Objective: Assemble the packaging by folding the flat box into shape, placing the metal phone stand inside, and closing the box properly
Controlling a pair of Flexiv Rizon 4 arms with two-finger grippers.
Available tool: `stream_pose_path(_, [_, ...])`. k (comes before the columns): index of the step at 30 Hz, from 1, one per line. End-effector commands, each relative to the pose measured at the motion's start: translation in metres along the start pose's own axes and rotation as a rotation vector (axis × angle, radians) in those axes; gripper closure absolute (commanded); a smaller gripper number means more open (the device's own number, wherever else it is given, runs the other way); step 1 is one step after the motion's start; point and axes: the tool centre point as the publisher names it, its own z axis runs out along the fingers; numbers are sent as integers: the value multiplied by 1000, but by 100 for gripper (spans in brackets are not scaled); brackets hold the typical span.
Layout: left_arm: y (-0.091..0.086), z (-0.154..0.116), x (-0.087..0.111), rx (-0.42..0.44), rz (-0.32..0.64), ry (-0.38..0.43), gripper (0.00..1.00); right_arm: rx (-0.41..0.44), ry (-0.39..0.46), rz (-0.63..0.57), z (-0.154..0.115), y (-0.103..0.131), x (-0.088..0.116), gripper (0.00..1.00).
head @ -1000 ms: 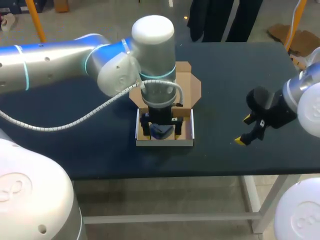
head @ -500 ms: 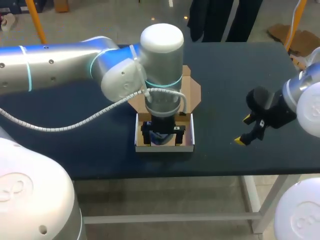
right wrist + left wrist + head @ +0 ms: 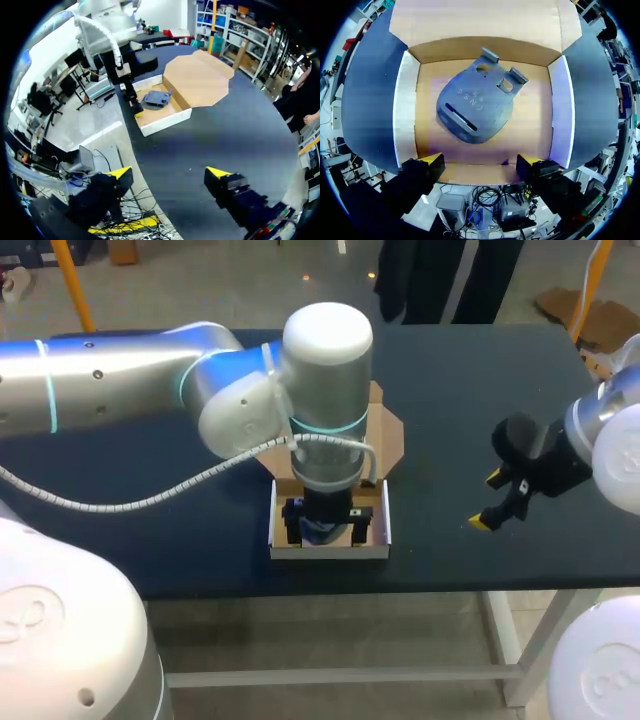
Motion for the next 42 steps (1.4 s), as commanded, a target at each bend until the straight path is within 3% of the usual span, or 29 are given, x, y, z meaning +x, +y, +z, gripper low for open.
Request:
stream_pose_path(1, [5, -8, -3, 42, -3, 7, 0, -5, -4, -2, -2, -1, 3, 0])
stream_pose_path(12, [-2, -67, -18, 148, 26, 121, 0, -5, -4, -2, -2, -1, 3, 0])
stream_pose_path(22, [5, -120, -61, 223, 231, 273, 0, -5, -4, -2, -2, -1, 3, 0])
stream_pose_path(36, [-4, -151, -118, 286, 408, 370, 0, -5, -4, -2, -2, -1, 3, 0])
stream_pose_path(42, [-6, -152, -120, 291, 411, 366, 0, -5, -4, -2, -2, -1, 3, 0])
